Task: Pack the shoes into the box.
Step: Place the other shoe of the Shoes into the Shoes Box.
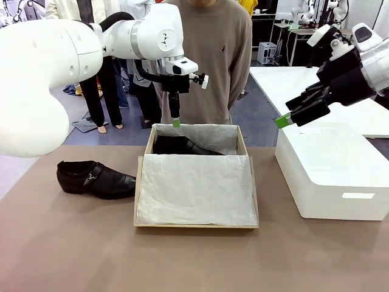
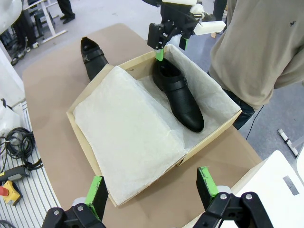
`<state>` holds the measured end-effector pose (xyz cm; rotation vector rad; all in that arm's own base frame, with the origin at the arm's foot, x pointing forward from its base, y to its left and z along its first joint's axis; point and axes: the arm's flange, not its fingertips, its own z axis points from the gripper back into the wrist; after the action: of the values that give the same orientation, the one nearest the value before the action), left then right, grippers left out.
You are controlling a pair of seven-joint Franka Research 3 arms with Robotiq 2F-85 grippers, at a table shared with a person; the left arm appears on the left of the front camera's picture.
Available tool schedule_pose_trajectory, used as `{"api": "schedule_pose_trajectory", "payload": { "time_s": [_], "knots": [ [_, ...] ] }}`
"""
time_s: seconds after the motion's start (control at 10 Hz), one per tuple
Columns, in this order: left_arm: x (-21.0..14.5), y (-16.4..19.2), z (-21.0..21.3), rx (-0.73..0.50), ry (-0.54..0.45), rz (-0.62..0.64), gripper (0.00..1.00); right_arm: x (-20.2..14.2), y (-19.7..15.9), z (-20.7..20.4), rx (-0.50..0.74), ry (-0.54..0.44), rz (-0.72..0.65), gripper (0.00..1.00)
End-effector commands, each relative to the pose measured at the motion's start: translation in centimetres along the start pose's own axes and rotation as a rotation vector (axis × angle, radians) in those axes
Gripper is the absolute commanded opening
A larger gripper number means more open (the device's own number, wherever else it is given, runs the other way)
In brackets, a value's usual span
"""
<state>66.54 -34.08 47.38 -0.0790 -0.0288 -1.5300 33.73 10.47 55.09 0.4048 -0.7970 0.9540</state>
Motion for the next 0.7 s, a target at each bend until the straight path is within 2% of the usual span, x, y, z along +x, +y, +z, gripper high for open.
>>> {"api": "schedule_pose_trajectory", "payload": {
  "time_s": [0.0, 0.3, 0.6],
  "knots": [
    [0.0, 0.0, 0.0, 0.000, 0.000, -0.001, 1.00, 0.0, -0.1, -0.1, 0.013, -0.014, 0.003, 1.00],
    [-2.6, -5.6, 3.5, 0.043, 0.011, -0.058, 1.00, 0.0, -0.1, -0.1, 0.013, -0.014, 0.003, 1.00],
    [-7.6, -8.4, 5.0, 0.098, 0.027, -0.103, 1.00, 0.0, -0.1, -0.1, 0.013, -0.014, 0.003, 1.00]
  ]
}}
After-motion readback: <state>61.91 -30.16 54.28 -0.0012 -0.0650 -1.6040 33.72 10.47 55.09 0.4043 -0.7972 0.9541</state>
